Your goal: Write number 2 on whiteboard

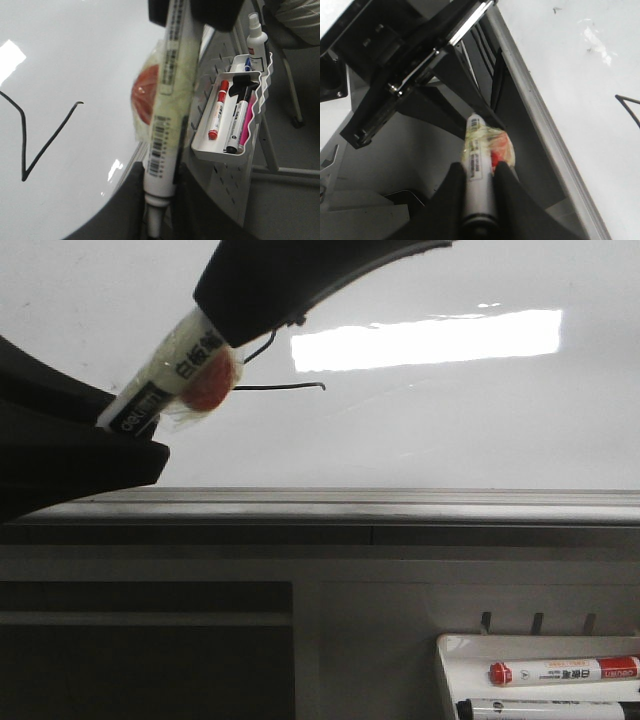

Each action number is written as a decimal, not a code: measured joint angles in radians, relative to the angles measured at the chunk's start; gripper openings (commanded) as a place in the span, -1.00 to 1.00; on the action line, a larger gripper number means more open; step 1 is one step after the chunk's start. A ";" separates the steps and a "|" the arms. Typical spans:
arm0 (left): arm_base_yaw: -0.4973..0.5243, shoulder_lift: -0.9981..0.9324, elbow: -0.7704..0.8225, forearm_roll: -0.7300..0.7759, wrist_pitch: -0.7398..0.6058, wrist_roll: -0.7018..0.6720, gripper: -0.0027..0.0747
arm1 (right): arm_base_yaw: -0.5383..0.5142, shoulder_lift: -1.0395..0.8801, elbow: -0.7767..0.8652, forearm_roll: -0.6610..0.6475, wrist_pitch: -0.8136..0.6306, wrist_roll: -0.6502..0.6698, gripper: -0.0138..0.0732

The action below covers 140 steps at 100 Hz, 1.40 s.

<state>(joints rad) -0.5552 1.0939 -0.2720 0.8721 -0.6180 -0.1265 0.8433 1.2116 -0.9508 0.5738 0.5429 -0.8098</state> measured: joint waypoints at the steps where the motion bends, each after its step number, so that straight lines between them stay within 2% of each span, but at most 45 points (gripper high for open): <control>1: 0.000 0.000 0.000 0.000 0.000 0.000 -0.98 | 0.000 0.000 0.000 0.000 0.002 0.000 -0.85; 12: 0.000 0.000 0.000 0.008 0.000 0.000 -0.98 | 0.000 0.000 0.000 0.000 0.003 0.000 -0.84; 19: 0.000 0.000 0.000 0.008 -0.004 0.000 -0.98 | 0.000 0.000 0.000 0.000 0.003 0.000 -0.68; 24: 0.000 0.000 0.000 0.008 -0.008 0.000 -0.98 | 0.000 0.000 0.000 0.000 -0.002 0.000 -0.41; 29: 0.000 0.002 0.000 0.008 -0.015 0.000 -0.98 | 0.000 0.000 0.000 0.000 -0.016 0.000 -0.01; 34: 0.002 0.004 0.000 0.001 -0.033 0.000 -0.98 | 0.000 0.000 0.000 0.000 -0.048 0.000 0.48; 36: 0.002 0.004 0.000 -0.006 -0.044 0.000 -0.98 | 0.000 0.000 0.000 0.000 -0.065 0.000 0.59; 38: 0.002 0.004 0.000 -0.014 -0.054 0.000 -0.98 | 0.000 0.002 0.000 0.000 -0.083 0.000 0.78; 40: 0.002 0.004 0.000 -0.026 -0.062 0.000 -0.98 | 0.000 0.002 0.000 0.000 -0.096 0.000 0.85; 46: 0.000 0.004 0.000 -0.084 -0.069 0.000 -0.98 | 0.000 0.002 0.000 0.000 -0.166 0.000 0.79; 53: 0.000 0.004 0.000 -0.218 -0.067 0.000 -0.98 | 0.000 0.002 0.000 0.000 -0.249 0.000 0.65; 67: 0.000 0.004 -0.002 -0.581 -0.013 0.000 -0.98 | 0.000 -0.029 0.000 0.000 -0.406 0.000 0.41; 72: 0.000 0.004 -0.002 -0.696 0.015 0.000 -0.98 | 0.000 -0.050 0.000 0.000 -0.447 0.000 0.40; 80: 0.000 0.007 -0.002 -0.799 0.062 0.000 -0.98 | 0.000 -0.087 0.000 0.000 -0.494 0.000 0.40; 98: 0.004 0.072 -0.002 -1.047 0.142 -0.002 -0.98 | 0.000 -0.132 0.000 0.000 -0.508 0.000 0.40; 117: 0.004 0.138 -0.002 -1.121 0.135 -0.055 -0.98 | 0.000 -0.144 0.000 0.000 -0.487 -0.002 0.40; 140: 0.004 0.185 -0.002 -1.104 0.006 -0.115 -0.98 | 0.000 -0.143 0.000 0.000 -0.459 -0.002 0.40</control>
<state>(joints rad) -0.5514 1.2793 -0.2741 -0.2320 -0.6123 -0.2418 0.8433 1.0684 -0.9508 0.5738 0.0843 -0.8118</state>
